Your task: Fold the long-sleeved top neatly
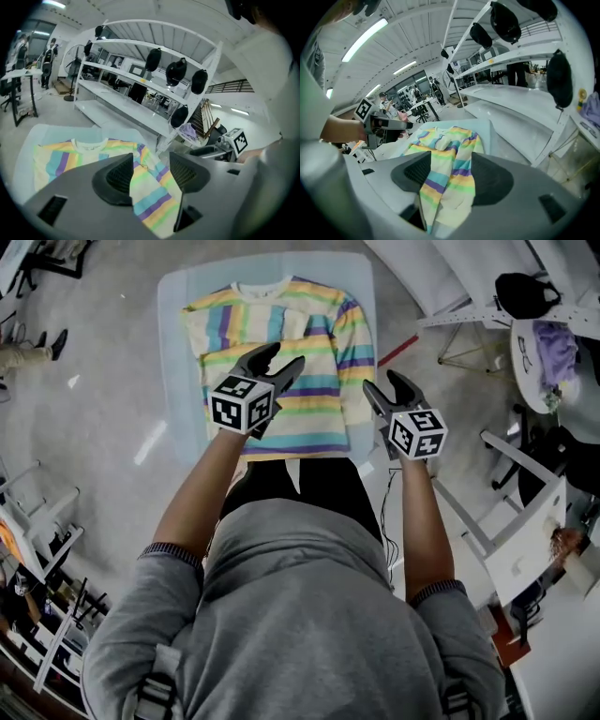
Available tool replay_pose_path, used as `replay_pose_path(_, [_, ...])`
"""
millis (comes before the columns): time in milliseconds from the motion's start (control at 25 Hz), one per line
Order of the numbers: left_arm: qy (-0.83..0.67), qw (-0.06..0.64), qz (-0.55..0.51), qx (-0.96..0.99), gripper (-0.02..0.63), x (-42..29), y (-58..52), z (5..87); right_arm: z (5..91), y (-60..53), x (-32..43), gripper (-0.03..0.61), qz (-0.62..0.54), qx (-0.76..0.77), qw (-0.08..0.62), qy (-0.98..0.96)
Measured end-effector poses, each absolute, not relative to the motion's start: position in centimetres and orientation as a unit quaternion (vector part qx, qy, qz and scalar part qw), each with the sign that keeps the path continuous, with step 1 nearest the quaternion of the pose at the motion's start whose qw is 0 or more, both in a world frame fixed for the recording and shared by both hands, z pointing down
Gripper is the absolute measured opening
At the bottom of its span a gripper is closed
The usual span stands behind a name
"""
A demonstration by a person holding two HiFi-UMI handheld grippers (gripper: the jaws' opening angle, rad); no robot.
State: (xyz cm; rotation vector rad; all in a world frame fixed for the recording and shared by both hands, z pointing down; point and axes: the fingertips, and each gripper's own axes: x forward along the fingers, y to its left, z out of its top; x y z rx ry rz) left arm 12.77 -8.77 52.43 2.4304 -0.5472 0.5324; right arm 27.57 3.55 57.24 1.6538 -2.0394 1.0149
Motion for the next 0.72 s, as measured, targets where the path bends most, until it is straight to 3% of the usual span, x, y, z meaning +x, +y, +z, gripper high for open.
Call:
replay_pose_path(280, [-0.128,0.244,0.208,0.938,0.291,13.2,-4.7,49.3,56.6,6.6,27.6,0.302,0.360,0.636,0.160,-0.664])
replay_pose_path(720, [-0.053,0.226,0.249,0.940,0.291,15.8,1.3,52.8,62.1,13.4,27.2,0.278,0.414,0.701,0.140,-0.564])
